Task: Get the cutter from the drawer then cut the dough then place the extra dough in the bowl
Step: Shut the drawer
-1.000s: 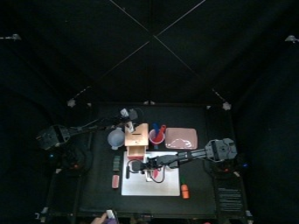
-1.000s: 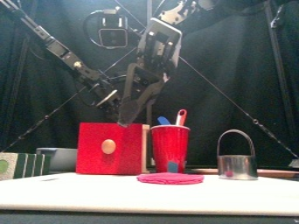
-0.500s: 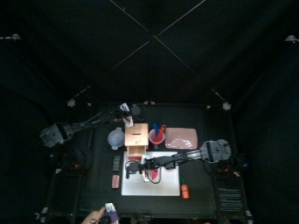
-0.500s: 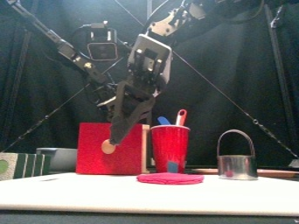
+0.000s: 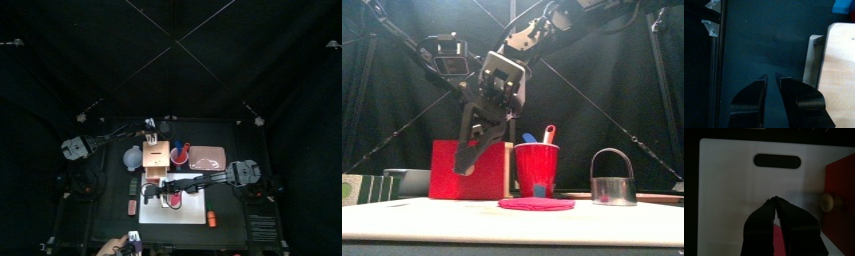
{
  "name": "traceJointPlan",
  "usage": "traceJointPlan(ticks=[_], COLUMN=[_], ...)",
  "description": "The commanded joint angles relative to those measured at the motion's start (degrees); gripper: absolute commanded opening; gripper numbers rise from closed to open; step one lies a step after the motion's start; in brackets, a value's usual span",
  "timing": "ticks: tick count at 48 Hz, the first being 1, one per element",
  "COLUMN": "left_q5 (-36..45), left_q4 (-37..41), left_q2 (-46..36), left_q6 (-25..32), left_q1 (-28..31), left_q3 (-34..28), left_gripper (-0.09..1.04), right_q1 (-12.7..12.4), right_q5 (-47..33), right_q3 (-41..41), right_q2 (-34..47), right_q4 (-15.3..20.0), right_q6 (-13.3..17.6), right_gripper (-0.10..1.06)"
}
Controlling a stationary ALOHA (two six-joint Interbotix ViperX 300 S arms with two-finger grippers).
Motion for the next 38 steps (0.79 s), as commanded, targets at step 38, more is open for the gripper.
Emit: traceJointPlan(ticks=[38], left_q5=[-2.64], left_q4=[-0.09], left_q2=[-0.09], left_q6=[0.26], left_q1=[0.00], left_q3=[0.18], left_gripper=[0.64], right_q1=[-6.59], right_q5=[-1.05], right_q3=[-4.48], right_q2=[0.35], right_q4=[-6.77], right_q6=[0.00], right_gripper=[0.46])
